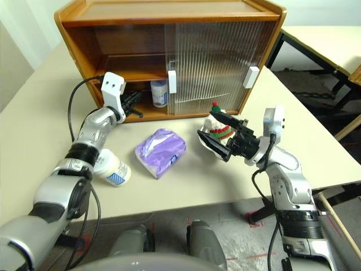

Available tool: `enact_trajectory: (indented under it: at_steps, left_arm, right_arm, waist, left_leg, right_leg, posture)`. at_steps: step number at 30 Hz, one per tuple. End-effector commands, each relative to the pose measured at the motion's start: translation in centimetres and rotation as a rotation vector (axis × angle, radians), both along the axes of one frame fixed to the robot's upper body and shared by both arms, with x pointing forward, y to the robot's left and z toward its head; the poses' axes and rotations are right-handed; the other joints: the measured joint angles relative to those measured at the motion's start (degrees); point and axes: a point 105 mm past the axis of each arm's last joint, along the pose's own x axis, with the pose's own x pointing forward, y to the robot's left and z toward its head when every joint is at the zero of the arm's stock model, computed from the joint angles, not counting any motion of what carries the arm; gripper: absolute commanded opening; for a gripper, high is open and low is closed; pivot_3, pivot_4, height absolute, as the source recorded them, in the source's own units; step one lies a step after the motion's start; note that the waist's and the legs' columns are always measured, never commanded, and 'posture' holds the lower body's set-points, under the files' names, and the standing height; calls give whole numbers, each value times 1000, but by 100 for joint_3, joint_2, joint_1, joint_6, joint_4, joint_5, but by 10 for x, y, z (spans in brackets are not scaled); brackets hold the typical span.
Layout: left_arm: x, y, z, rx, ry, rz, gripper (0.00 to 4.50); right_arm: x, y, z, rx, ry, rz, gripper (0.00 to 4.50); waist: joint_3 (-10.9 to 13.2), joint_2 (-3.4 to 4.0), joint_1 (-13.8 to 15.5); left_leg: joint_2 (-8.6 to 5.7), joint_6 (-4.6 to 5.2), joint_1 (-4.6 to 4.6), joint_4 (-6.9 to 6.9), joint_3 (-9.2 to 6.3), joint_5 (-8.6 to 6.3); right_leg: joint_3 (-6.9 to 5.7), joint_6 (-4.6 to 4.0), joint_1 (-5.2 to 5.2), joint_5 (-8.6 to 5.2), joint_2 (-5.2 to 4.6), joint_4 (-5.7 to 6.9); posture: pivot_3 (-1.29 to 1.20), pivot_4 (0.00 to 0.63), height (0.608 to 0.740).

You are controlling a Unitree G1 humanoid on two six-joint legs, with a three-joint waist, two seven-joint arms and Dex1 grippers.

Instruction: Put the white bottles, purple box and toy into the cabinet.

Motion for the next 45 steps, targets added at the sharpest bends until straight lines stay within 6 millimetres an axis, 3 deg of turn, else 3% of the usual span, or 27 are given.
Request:
enact_trajectory:
  at_steps: [1,10,22,27,35,38,45]
  left_arm:
    - [-16,4,-17,-24,50,-24,39]
    - [-46,24,-16,-55,38,-41,39]
    - [-35,15,-4,-67,4,-41,39]
    - [-42,36,-1,-59,-12,-31,39]
    - [-78,64,12,-46,-48,-199,39]
    - [-95,70,9,-54,-31,-274,606]
    - [-146,91,-12,-48,76,-453,3273]
  right_arm:
    - [1,0,2,-1,-15,5,4500]
    - [2,2,-1,5,-6,19,4500]
    - [3,3,0,11,-13,21,4500]
    - [1,2,0,9,-11,17,4500]
    - [2,1,-1,8,-3,18,4500]
    - [2,1,-1,9,-1,21,4500]
    - [2,-4,-3,2,6,18,4500]
  waist:
    - [-10,16,4]
    - [-18,29,117]
    - [-10,14,251]
    - [-10,14,240]
    - [-10,13,235]
    - [-10,14,239]
    - [-8,16,225]
  left_leg:
    - [0,0,1,0,0,0]
    - [1,1,6,1,0,1]
    - [1,8,4,1,1,5]
    - [4,20,0,0,1,11]
    - [10,-2,1,-2,2,-1]
    - [11,-2,4,-2,4,-1]
    - [22,-6,6,-3,5,-4]
  right_leg:
    - [0,0,1,0,0,0]
    - [1,-1,4,0,0,4]
    - [0,-1,1,0,3,0]
    - [0,-5,-4,1,4,0]
    - [-6,-19,-5,-7,-2,2]
    - [-8,-26,-5,-12,-5,2]
    - [-14,-43,-8,-26,-8,5]
  posture:
    - [19,0,740]
    - [35,0,740]
    - [34,0,740]
    - [33,0,740]
    - [42,0,740]
    - [50,0,740]
    - [58,0,740]
